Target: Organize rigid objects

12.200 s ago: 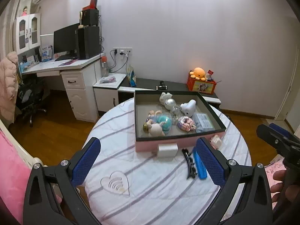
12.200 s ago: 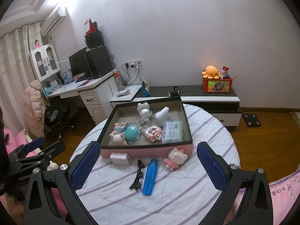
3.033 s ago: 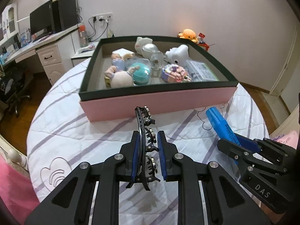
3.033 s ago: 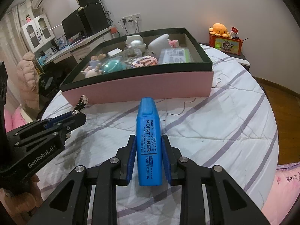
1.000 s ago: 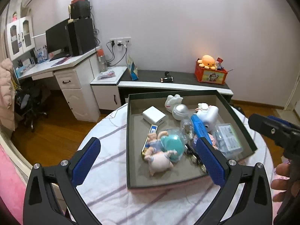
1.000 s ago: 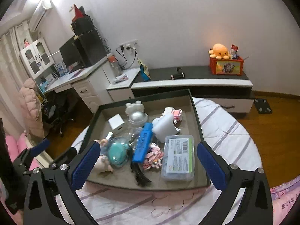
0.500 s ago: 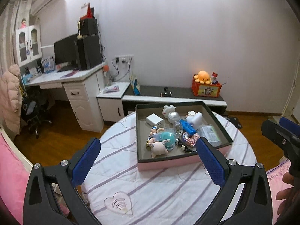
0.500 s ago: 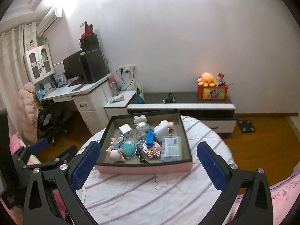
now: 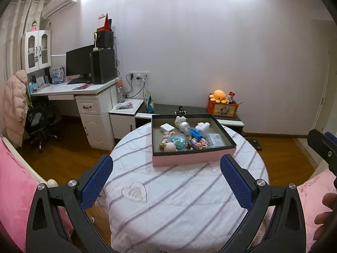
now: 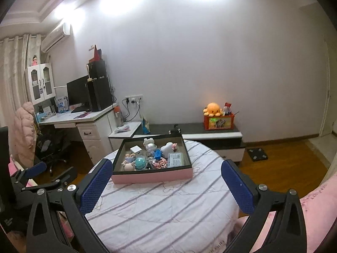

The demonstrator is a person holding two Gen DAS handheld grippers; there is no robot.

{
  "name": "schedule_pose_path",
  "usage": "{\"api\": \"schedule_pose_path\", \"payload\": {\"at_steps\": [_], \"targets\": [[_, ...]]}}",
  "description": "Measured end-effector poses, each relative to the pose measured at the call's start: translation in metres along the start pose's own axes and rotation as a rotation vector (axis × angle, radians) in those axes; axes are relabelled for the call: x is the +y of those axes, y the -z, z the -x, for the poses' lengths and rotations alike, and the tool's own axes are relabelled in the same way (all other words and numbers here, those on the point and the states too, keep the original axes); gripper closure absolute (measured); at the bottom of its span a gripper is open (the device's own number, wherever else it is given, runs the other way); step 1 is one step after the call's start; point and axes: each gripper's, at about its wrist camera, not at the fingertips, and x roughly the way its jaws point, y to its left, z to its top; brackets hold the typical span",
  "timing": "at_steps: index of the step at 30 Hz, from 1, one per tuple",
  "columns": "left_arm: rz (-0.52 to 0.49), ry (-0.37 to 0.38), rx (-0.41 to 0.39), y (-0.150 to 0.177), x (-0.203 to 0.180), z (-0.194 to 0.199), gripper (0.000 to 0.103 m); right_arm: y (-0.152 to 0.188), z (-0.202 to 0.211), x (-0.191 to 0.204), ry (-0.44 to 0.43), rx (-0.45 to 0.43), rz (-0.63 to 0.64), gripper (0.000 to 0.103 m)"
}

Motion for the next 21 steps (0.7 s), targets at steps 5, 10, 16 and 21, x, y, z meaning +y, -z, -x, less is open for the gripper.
{"api": "schedule_pose_path", "payload": {"at_steps": [5,10,16,21], "targets": [[0.003,-0.024,-0.036,0.017,-0.001,0.035,0.000,0.011,0.031,0.004,0.018,-0.021,-0.002,0.000],[-0.016,-0.046,-0.066,0.030,-0.004,0.062,0.000,0.023,0.054,0.012,0.024,-0.043,0.009,0.000],[-0.026,-0.047,-0.117,0.033,-0.008,0.087,0.000,0.026,0.072,0.021,0.029,-0.101,0.013,0.000],[-0.031,-0.043,-0.116,0.036,-0.013,0.094,0.000,0.028,0.082,0.024,0.026,-0.112,0.015,0.000]]}}
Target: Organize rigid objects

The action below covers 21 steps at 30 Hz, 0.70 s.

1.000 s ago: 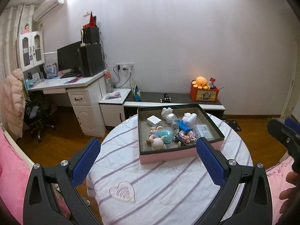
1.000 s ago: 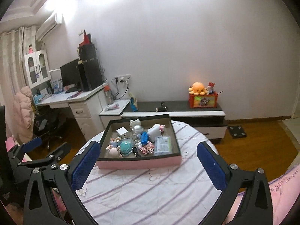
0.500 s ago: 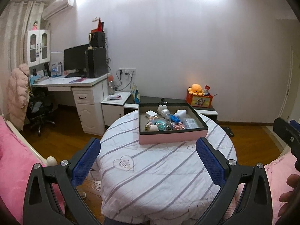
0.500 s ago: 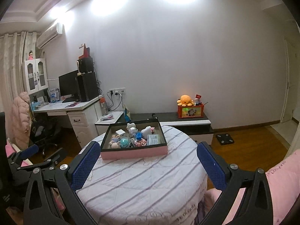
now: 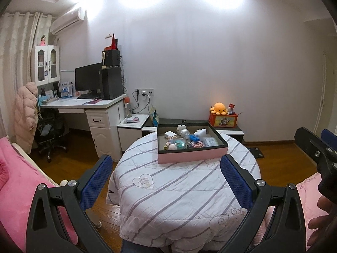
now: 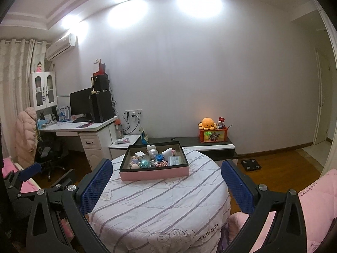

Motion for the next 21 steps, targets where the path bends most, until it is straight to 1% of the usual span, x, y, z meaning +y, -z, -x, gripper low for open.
{"api": "schedule_pose_path", "payload": {"at_steps": [8,21], "targets": [[-0.002,0.003,0.038,0.007,-0.002,-0.005,0.000,0.004,0.000,0.000,-0.002,0.014,-0.001,0.000],[0.030,-0.001,0.059,0.004,0.004,-0.014,0.000,0.007,-0.004,0.001,-0.002,0.030,-0.002,0.000]]}}
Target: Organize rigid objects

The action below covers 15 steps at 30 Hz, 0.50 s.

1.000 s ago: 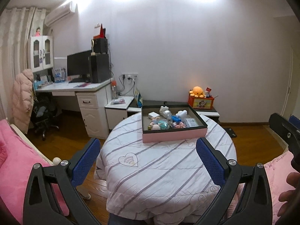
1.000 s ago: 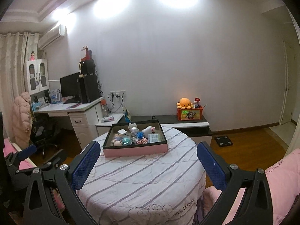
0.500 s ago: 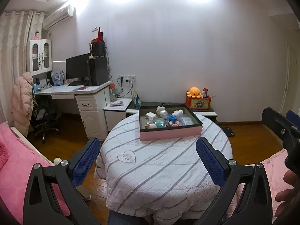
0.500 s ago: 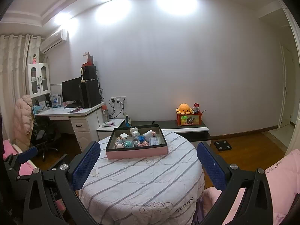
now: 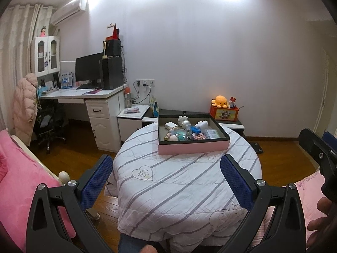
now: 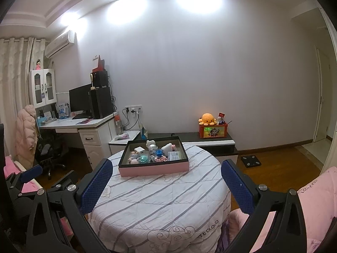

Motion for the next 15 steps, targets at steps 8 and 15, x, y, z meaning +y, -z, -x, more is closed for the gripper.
{"api": "schedule_pose_path", "payload": {"at_steps": [8,15], "targets": [[-0.017,-0.040,-0.048,-0.0013,0.0006,0.0066,0.000,0.0004,-0.0026,0.0015,-0.001,0.002,0.004,0.000],[0.000,-0.066,-0.029,-0.0025,0.0065,0.0016,0.000,0.0017,-0.0070,0.0046,-0.004,0.010,0.011,0.000]]}}
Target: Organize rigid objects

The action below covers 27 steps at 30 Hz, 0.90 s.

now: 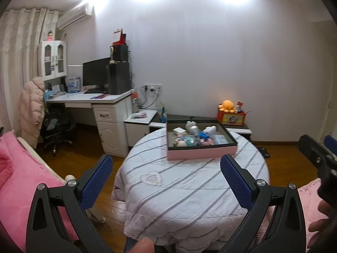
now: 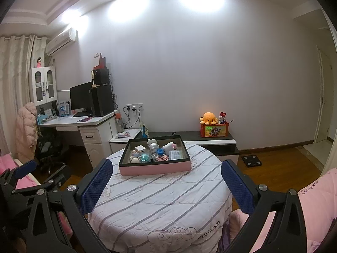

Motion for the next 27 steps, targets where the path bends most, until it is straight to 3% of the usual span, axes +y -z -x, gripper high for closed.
{"api": "schedule_pose_path", "payload": {"at_steps": [10,14,22,27], "targets": [[-0.003,-0.007,-0.015,-0.002,0.008,-0.003,0.000,-0.001,-0.007,0.002,-0.010,0.014,0.002,0.000],[-0.032,-0.042,-0.084,-0.004,0.005,0.004,0.000,-0.001,-0.008,0.002,-0.012,0.017,0.003,0.000],[-0.017,0.010,-0.079,-0.006,0.008,0.004,0.000,0.001,-0.014,0.003,-0.019,0.027,0.007,0.000],[0.000,0.004,-0.096,-0.005,0.010,0.005,0.000,0.003,-0.017,0.002,-0.020,0.035,0.005,0.000]]}}
